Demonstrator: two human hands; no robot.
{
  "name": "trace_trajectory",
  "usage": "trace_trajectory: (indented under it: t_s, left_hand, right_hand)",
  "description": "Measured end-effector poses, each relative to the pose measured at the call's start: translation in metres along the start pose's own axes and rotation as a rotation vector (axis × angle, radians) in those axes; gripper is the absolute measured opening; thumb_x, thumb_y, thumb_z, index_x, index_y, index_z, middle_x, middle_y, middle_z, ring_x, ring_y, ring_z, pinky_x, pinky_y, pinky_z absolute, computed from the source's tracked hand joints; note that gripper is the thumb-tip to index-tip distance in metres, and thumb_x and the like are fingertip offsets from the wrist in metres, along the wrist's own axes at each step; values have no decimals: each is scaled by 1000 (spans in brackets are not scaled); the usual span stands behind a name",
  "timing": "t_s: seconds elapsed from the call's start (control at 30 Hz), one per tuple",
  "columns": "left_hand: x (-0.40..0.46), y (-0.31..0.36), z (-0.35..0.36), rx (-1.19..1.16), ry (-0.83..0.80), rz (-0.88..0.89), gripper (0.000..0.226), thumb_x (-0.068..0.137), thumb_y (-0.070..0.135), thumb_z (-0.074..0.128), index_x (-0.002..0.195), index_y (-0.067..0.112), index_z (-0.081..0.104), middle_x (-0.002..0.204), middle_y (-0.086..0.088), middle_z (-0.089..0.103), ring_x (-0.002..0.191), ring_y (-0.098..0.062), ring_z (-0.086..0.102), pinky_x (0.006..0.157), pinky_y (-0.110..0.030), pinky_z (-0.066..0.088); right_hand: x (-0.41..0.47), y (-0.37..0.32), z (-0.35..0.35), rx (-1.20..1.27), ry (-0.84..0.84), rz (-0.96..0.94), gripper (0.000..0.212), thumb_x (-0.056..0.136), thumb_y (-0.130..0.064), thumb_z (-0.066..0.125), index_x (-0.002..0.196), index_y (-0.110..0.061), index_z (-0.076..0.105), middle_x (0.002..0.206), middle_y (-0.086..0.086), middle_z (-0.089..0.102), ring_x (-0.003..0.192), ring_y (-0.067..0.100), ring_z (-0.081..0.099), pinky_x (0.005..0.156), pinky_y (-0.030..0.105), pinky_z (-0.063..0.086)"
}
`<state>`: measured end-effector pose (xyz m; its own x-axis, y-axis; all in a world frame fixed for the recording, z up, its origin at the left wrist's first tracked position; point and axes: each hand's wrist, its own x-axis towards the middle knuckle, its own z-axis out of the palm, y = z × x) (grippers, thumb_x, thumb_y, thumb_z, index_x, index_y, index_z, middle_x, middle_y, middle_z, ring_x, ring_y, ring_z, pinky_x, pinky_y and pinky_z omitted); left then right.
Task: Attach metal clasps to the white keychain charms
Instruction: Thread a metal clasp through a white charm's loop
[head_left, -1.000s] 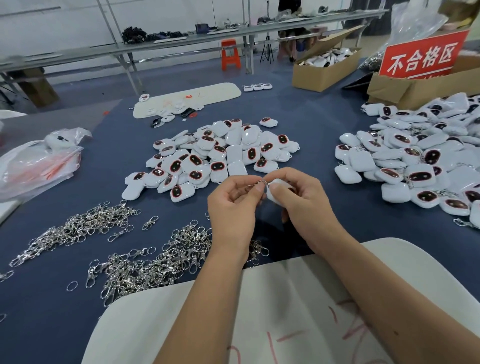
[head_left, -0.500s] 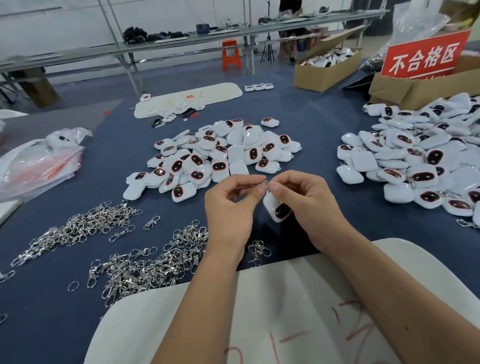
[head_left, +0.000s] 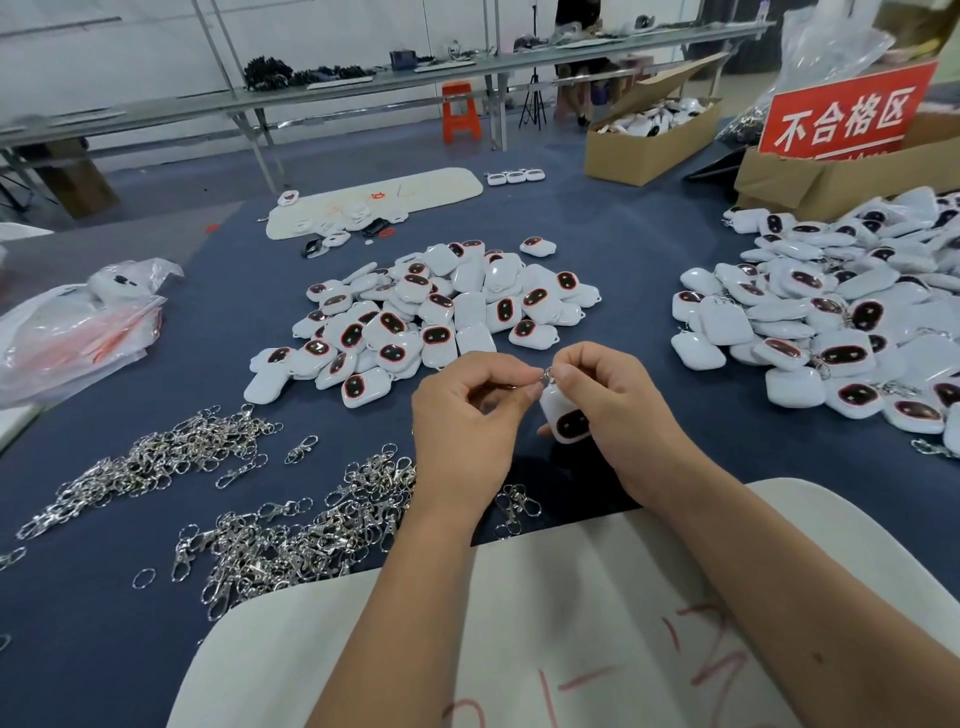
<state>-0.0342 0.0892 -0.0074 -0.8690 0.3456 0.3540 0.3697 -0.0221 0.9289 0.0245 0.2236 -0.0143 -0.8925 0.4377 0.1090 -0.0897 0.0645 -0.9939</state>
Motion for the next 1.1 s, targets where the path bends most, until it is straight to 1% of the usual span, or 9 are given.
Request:
trace_trajectory:
  t_s: [0.07, 0.23, 0.4, 0.53, 0.63, 0.73, 0.83, 1.03, 1.1]
  left_hand:
    - [-1, -1, 1, 39, -19, 33, 20, 80, -6, 79, 81, 15, 79, 87, 5, 74, 83, -12, 70, 77, -24, 55]
    - [-2, -2, 5, 139, -38, 133, 24, 78, -13, 74, 82, 10, 79, 87, 3, 73, 83, -14, 70, 75, -20, 53]
    - [-3, -4, 8, 129, 65, 31, 20, 82, 2, 79, 83, 22, 80, 78, 10, 74, 67, -2, 63, 66, -14, 50]
    - [-2, -5, 12, 29, 142, -76, 17, 84, 3, 78, 85, 20, 77, 76, 3, 75, 71, -14, 72, 73, -28, 60]
    - [-1, -4, 16, -88, 152, -184, 16, 86, -3, 74, 87, 13, 76, 76, -3, 76, 70, -14, 74, 71, -25, 59]
    - [0, -4, 26, -156, 180, -267, 16, 87, -6, 72, 87, 10, 76, 77, -6, 77, 71, -17, 75, 69, -22, 58]
    - [3, -1, 46, -211, 238, -377, 15, 87, -5, 71, 85, 10, 74, 73, -7, 76, 70, -18, 76, 73, -28, 60]
    - [15, 12, 103, -121, -15, -511, 15, 83, 5, 69, 83, 14, 81, 82, -2, 78, 86, -24, 75, 86, -46, 62]
    - [21, 16, 116, -53, -49, -485, 13, 81, 8, 69, 78, 14, 80, 83, 1, 77, 87, -23, 74, 85, -43, 61]
  right_hand:
    - [0, -1, 0, -20, 25, -2, 23, 107, -10, 52, 86, -8, 62, 81, 0, 65, 68, 13, 64, 64, 34, 63]
    - [-3, -1, 2, -37, 59, 22, 20, 106, -11, 53, 88, -9, 63, 71, -5, 70, 61, 17, 71, 73, 54, 65]
    - [-1, 0, 2, 1, 94, 9, 23, 104, -12, 57, 84, -15, 67, 73, -2, 69, 60, 18, 63, 53, 33, 57]
    - [-1, 5, 4, -66, 138, -31, 16, 102, -13, 62, 92, -24, 67, 78, -7, 68, 64, 9, 60, 46, 29, 52]
    - [-2, 4, 5, -12, 156, -55, 10, 93, -17, 67, 99, -25, 64, 88, -4, 70, 70, 11, 66, 50, 28, 54]
    - [0, 8, 1, -14, 324, -73, 27, 85, -15, 76, 105, -26, 62, 100, -3, 68, 79, 8, 67, 65, 17, 54]
    - [3, 9, -6, 60, 561, -39, 31, 86, -6, 79, 105, -23, 63, 103, -4, 69, 81, -3, 68, 75, 13, 51]
    - [4, 3, -24, 54, 878, -16, 21, 89, -2, 69, 97, -21, 70, 96, -6, 74, 81, 1, 70, 82, 23, 57]
    - [3, 1, -25, 5, 918, -15, 24, 91, -1, 61, 101, -22, 68, 103, -4, 71, 85, -1, 65, 89, 24, 53]
